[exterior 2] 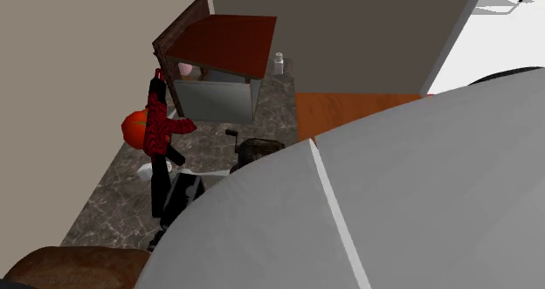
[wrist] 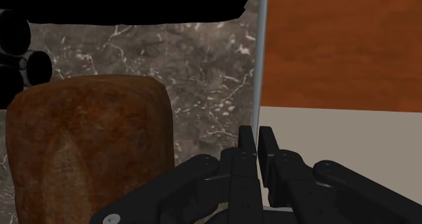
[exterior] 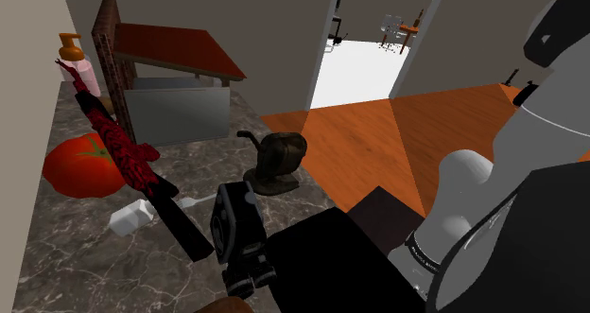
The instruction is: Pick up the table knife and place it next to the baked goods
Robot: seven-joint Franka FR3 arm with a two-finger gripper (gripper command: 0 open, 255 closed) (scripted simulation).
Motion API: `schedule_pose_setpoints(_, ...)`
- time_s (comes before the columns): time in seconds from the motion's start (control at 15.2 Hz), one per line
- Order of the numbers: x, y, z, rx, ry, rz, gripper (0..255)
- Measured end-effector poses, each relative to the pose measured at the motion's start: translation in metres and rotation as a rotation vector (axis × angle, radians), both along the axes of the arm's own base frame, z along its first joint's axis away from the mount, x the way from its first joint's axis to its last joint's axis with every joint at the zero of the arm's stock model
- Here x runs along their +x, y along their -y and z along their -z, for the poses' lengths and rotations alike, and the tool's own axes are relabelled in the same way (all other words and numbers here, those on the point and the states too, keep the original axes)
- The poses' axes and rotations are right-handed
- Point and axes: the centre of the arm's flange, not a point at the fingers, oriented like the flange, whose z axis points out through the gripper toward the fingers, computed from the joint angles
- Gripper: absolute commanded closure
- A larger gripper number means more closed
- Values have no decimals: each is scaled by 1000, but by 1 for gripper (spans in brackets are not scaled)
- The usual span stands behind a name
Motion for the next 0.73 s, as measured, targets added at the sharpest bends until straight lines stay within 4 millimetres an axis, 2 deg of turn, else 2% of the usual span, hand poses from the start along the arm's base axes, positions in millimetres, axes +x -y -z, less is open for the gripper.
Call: schedule_pose_setpoints(0.73,0,0,57,1,0,0,255)
